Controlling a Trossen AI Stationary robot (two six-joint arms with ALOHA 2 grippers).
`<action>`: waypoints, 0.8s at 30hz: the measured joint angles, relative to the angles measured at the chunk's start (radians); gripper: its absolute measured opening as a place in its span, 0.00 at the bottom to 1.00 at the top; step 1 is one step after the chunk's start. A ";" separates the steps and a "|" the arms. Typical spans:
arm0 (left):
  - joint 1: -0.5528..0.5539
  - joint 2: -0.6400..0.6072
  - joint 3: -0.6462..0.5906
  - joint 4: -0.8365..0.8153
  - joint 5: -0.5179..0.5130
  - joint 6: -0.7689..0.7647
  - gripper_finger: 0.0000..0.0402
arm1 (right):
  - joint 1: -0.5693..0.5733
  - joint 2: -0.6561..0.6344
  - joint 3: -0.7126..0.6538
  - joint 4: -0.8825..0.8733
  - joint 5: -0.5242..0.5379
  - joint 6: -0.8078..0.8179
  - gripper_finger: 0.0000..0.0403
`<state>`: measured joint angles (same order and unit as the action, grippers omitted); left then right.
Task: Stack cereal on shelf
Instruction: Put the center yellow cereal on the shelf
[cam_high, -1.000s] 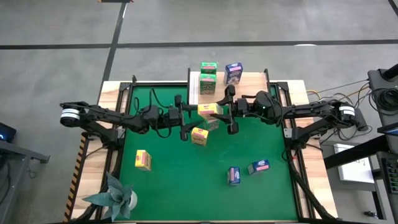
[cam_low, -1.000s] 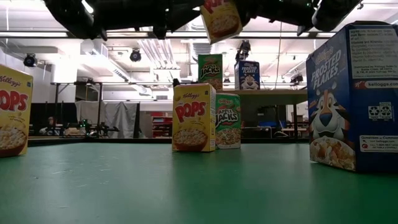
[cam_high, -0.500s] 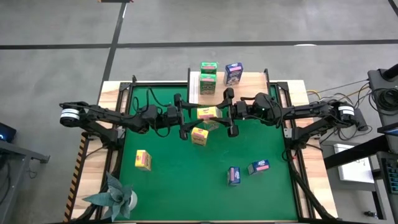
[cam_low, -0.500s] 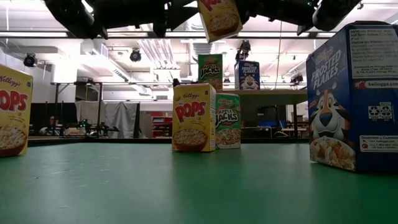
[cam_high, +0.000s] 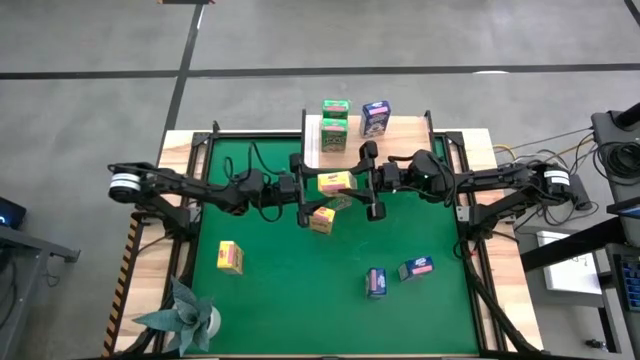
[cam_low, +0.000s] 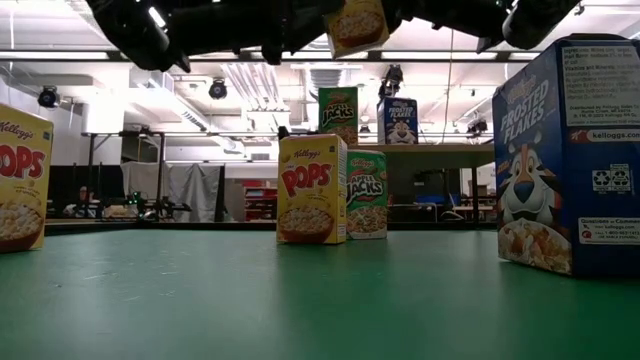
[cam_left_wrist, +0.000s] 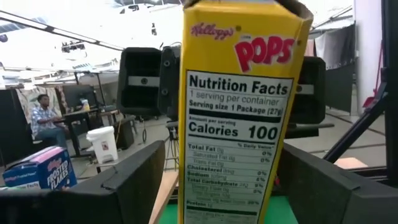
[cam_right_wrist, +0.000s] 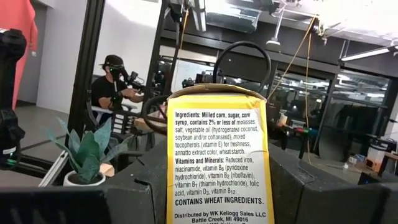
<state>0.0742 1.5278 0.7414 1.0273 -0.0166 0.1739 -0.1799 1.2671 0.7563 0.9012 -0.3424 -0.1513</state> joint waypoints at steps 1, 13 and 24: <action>0.000 0.005 0.004 0.001 0.000 0.001 0.69 | 0.000 0.000 0.000 -0.002 0.002 0.000 0.42; 0.000 0.005 0.005 -0.002 0.000 0.004 0.57 | -0.001 0.000 0.000 -0.007 0.003 -0.007 0.42; 0.000 0.003 0.005 -0.010 0.001 0.005 0.46 | -0.002 -0.001 0.000 -0.032 0.004 0.028 0.52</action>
<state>0.0738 1.5311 0.7460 1.0176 -0.0154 0.1791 -0.1814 1.2659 0.7567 0.8692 -0.3386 -0.1230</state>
